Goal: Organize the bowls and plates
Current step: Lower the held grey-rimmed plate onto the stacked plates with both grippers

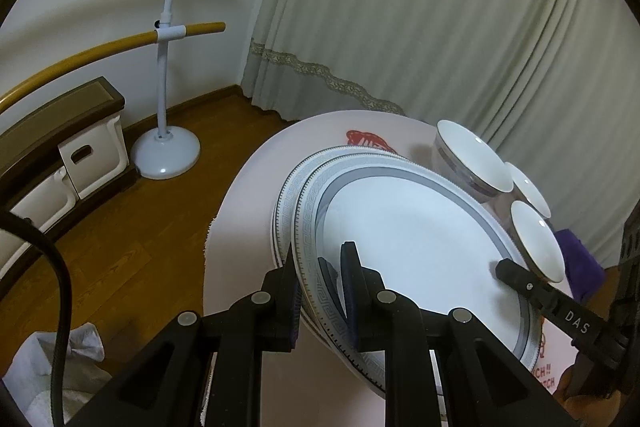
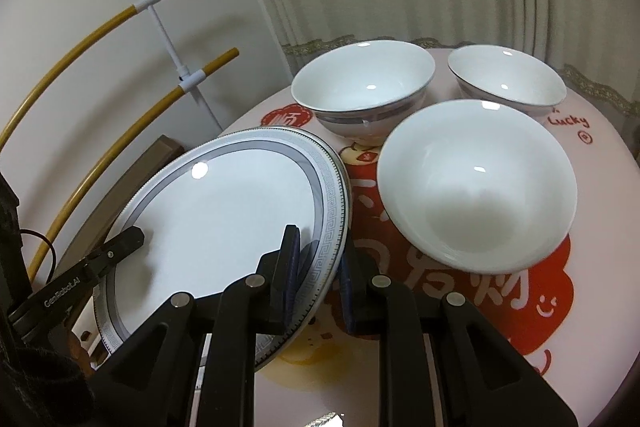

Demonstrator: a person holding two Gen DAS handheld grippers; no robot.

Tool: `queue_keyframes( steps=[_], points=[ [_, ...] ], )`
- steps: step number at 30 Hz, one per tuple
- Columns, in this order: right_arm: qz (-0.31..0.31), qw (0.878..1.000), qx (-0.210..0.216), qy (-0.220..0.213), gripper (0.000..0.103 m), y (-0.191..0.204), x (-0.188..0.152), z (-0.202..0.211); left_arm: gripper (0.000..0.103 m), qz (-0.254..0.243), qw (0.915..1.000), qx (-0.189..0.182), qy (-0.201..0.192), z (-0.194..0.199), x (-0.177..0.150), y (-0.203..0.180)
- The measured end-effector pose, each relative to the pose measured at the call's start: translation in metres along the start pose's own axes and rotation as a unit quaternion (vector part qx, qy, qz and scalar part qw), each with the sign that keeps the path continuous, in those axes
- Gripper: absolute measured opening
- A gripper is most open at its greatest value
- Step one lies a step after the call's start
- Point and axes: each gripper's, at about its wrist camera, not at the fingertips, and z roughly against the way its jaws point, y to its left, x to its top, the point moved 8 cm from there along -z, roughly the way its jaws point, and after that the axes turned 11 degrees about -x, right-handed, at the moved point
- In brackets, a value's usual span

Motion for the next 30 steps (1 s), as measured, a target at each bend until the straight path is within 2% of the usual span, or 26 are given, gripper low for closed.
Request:
queue_keyframes(
  steps=[16,28,30],
  points=[
    [-0.014,1.000,-0.001,0.010,0.020,-0.001,0.000,-0.013,0.015,-0.002,1.0000,0.008,0.000,-0.005,0.002,0.000],
    [-0.009,1.000,-0.019,0.007,0.025,0.005,-0.001,-0.020,0.016,-0.007,0.9999,0.013,0.002,-0.002,0.002,-0.002],
    [-0.006,1.000,-0.021,0.013,0.030,0.008,-0.004,-0.021,0.016,-0.007,0.9999,0.012,0.002,-0.002,0.002,-0.001]
  ],
)
